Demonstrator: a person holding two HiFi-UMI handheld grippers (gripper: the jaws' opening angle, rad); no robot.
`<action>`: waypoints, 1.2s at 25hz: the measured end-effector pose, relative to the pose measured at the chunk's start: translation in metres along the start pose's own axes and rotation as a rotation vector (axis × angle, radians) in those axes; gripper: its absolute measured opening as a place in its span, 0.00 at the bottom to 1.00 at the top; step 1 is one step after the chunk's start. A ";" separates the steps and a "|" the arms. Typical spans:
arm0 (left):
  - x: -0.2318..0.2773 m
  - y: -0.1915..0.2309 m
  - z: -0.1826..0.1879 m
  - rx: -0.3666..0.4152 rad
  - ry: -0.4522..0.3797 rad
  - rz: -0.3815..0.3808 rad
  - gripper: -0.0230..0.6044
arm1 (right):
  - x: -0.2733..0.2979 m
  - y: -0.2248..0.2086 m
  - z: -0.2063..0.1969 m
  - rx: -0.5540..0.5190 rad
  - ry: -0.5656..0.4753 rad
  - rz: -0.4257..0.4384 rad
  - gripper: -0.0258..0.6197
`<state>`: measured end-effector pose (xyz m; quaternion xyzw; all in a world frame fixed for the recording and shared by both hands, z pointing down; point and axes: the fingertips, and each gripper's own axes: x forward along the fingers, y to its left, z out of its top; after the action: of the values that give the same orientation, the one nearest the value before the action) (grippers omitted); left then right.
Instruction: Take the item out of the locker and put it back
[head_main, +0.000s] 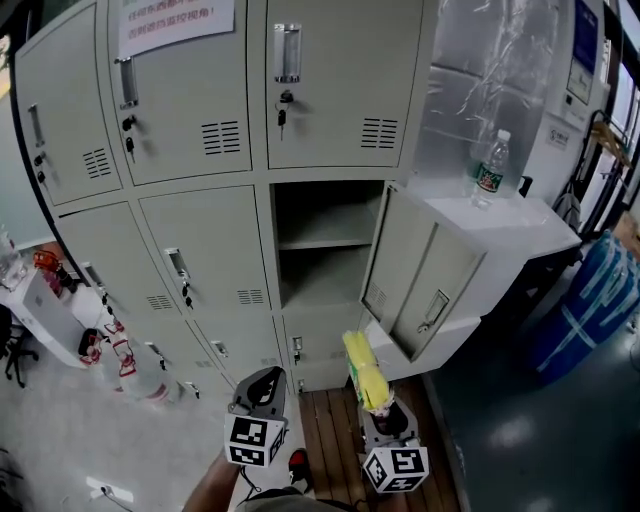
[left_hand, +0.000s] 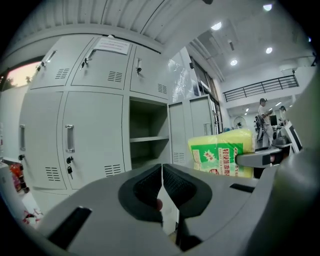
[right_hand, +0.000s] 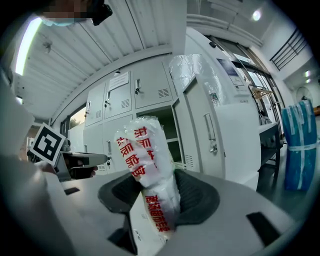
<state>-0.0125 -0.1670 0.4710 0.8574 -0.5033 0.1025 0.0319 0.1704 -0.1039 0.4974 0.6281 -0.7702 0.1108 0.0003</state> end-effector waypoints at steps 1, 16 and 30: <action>0.001 -0.001 0.000 0.002 0.000 -0.004 0.08 | -0.001 0.000 -0.002 0.004 0.002 -0.001 0.37; 0.012 0.002 0.001 0.007 0.006 -0.006 0.08 | 0.005 0.004 -0.003 -0.007 0.004 0.005 0.37; 0.016 0.025 -0.008 -0.005 0.014 0.001 0.08 | 0.038 0.019 0.002 -0.163 0.001 0.021 0.37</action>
<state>-0.0280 -0.1913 0.4809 0.8563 -0.5039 0.1072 0.0376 0.1449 -0.1373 0.4972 0.6180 -0.7831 0.0483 0.0508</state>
